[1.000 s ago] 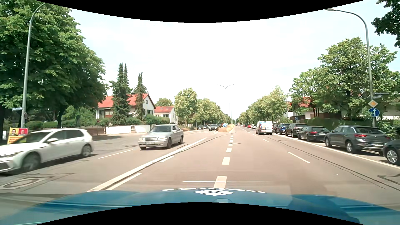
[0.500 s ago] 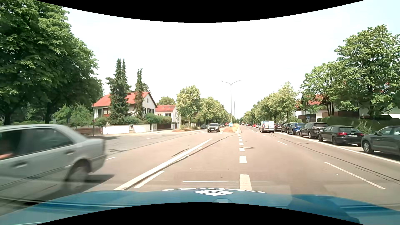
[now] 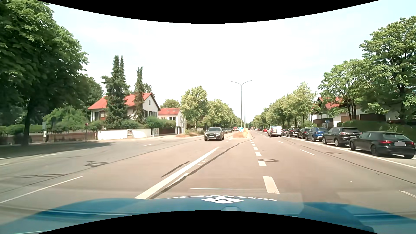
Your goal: Follow the waypoints while adhering to traffic rules and regulations
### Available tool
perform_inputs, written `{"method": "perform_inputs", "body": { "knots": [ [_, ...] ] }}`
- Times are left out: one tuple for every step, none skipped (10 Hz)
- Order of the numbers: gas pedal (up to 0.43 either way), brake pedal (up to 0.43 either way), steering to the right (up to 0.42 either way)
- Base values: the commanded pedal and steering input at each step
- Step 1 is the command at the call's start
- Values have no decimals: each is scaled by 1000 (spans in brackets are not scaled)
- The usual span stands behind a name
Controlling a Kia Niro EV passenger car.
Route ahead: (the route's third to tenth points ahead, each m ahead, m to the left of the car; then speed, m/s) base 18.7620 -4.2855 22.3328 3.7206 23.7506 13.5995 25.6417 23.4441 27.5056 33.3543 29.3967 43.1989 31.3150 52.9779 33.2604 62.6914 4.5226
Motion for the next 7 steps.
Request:
{"method": "perform_inputs", "body": {
  "knots": [
    [0, 0, 33],
    [0, 0, 45],
    [0, 0, 64],
    [0, 0, 74],
    [0, 0, 74],
    [0, 0, 74],
    [0, 0, 74]
  ]
}}
